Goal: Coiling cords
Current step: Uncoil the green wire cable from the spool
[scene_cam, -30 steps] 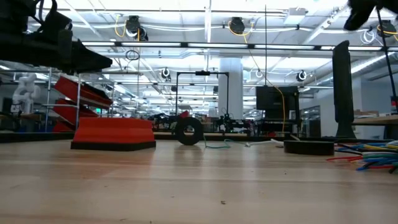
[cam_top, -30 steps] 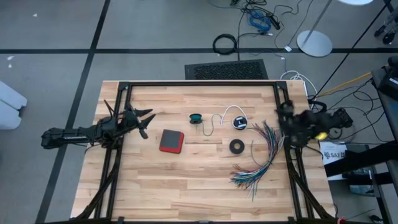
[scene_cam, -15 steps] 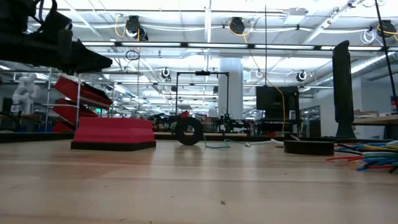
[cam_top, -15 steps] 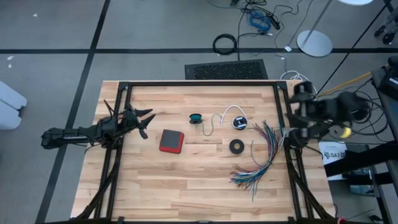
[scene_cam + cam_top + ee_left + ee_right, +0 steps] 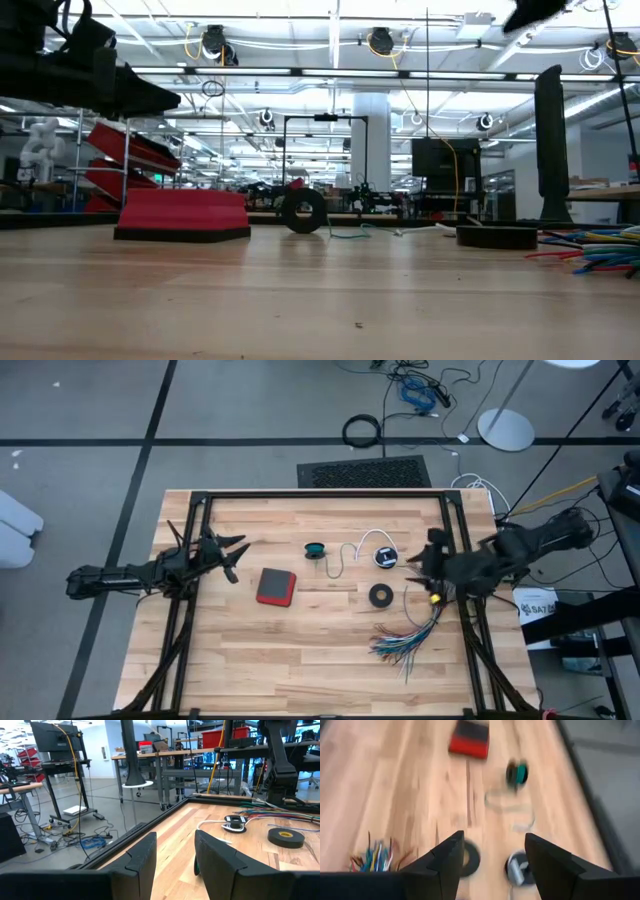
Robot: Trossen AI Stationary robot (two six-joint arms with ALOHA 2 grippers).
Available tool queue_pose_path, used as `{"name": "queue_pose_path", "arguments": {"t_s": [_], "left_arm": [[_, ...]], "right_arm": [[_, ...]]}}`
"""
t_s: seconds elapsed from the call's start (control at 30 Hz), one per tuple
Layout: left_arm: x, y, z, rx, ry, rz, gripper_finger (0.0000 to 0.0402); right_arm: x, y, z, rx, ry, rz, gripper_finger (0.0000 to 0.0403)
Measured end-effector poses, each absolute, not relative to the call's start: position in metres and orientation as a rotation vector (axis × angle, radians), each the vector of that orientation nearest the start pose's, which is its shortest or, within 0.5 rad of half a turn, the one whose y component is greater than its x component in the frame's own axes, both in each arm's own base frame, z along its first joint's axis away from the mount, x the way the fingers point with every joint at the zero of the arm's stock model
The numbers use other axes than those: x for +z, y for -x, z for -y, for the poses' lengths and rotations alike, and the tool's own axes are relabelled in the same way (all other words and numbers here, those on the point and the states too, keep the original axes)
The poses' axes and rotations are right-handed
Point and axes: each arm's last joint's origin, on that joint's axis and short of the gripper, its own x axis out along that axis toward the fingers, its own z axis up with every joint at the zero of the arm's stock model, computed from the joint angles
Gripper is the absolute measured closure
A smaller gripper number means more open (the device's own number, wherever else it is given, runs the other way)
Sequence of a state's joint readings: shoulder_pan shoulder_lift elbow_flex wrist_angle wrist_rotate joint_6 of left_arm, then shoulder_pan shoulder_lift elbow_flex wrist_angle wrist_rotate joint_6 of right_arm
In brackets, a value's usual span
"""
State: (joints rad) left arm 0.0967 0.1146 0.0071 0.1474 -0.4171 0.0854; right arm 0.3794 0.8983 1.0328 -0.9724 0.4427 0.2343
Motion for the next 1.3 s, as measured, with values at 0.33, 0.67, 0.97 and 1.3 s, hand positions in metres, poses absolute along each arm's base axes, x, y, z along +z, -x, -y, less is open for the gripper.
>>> {"name": "queue_pose_path", "arguments": {"t_s": [0.33, 0.67, 0.97, 1.3], "left_arm": [[0.171, -0.100, -0.022, 0.515, -0.077, 0.018, 0.0259], [0.171, -0.100, -0.022, 0.515, -0.077, 0.018, 0.0259], [0.171, -0.100, -0.022, 0.515, -0.077, 0.018, 0.0259], [0.171, -0.100, -0.022, 0.515, -0.077, 0.017, 0.0259]], "right_arm": [[0.245, -0.191, -0.062, -0.128, 0.117, -0.528, 0.0206], [0.284, -0.197, -0.051, -0.247, 0.397, 0.539, 0.0206], [0.362, -0.203, -0.048, -0.392, 0.498, 0.350, 0.0206], [0.396, -0.204, -0.047, -0.288, 0.350, -0.312, 0.0206]]}}
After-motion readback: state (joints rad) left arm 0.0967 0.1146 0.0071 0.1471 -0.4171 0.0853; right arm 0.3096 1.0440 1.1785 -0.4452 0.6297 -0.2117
